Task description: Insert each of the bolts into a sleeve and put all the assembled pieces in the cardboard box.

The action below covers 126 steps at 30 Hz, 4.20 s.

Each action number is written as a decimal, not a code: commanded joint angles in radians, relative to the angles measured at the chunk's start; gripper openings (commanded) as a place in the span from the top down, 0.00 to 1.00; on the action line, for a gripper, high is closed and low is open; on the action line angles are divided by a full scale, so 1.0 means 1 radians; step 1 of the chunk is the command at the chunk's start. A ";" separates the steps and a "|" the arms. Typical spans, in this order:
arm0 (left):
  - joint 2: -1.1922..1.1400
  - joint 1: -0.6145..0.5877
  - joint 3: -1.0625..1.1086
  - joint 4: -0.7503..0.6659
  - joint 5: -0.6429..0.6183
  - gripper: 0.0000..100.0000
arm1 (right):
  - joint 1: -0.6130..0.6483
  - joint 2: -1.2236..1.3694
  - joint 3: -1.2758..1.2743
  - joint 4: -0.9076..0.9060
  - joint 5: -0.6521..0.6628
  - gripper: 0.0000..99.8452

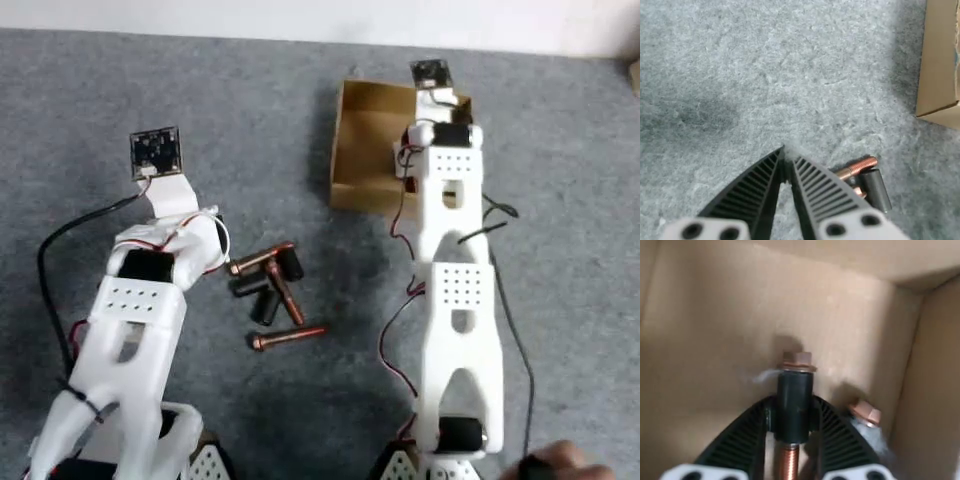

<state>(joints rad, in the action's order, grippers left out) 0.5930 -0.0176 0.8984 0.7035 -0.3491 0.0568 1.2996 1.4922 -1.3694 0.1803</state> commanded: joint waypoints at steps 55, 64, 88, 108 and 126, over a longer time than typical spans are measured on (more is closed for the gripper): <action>1.211 0.243 0.458 0.152 0.158 0.99 | 0.042 -1.862 -0.710 -0.394 -0.089 0.72; 1.224 0.239 0.447 0.160 0.158 0.99 | 0.130 -2.489 -1.652 -0.225 -0.035 0.72; 1.224 0.001 0.538 0.236 0.153 0.99 | 0.515 -1.966 -2.126 0.248 -0.041 0.72; 1.224 -0.125 0.483 0.239 0.150 0.99 | 0.746 -1.460 -2.068 0.656 -0.118 0.72; 1.224 -0.124 0.486 0.239 0.150 0.99 | 0.615 -1.345 -2.066 0.786 -0.258 0.72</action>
<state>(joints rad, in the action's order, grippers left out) 1.8113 -0.1358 1.4262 0.9643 -0.1941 0.6843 -0.0414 -0.6222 -0.6191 -0.0698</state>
